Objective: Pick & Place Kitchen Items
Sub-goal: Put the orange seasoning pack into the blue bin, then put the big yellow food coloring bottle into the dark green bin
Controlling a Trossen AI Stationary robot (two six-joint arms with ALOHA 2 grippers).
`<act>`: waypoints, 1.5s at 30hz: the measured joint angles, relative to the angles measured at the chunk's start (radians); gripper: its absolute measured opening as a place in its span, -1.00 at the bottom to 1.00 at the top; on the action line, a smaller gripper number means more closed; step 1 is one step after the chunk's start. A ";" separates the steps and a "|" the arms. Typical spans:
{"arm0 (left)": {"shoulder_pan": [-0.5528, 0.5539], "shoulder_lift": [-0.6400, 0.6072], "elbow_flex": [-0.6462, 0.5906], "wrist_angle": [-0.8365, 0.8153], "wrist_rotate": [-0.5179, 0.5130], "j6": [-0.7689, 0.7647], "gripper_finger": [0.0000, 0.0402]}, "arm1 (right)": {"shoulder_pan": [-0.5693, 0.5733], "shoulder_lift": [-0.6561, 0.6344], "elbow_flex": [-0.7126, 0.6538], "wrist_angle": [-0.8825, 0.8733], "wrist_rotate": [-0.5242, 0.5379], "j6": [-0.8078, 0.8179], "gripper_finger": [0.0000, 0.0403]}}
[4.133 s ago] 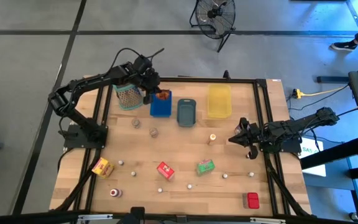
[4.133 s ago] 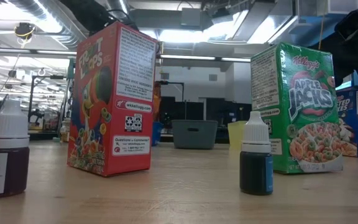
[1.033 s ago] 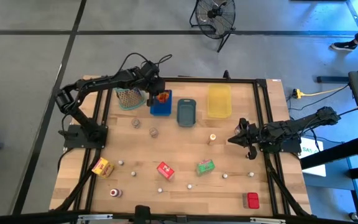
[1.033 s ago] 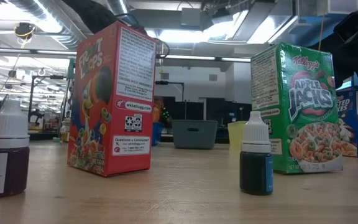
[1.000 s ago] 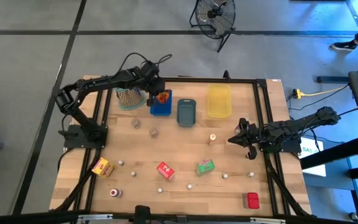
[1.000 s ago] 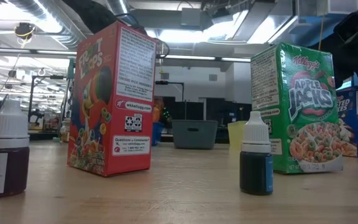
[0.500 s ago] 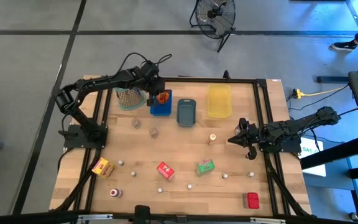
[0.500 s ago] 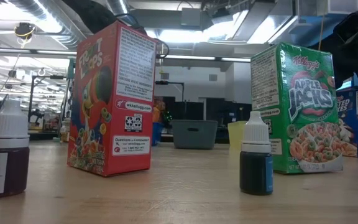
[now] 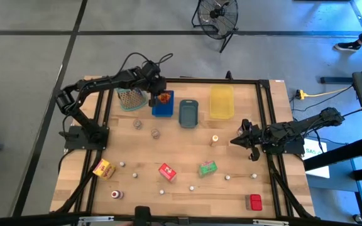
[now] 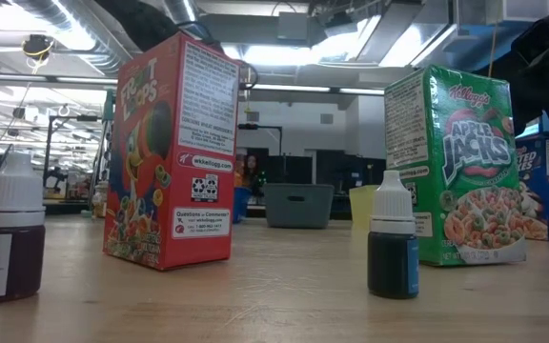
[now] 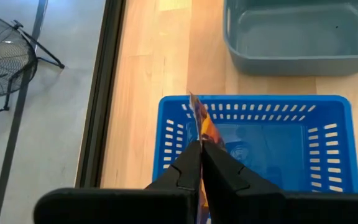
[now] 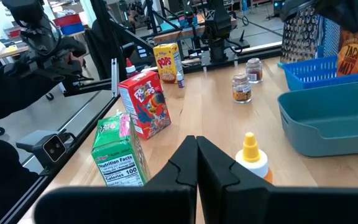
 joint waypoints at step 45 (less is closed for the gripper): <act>-0.117 -0.351 0.007 0.022 0.012 -0.142 -0.68 | 0.000 0.000 0.000 0.105 -0.001 -0.063 -1.00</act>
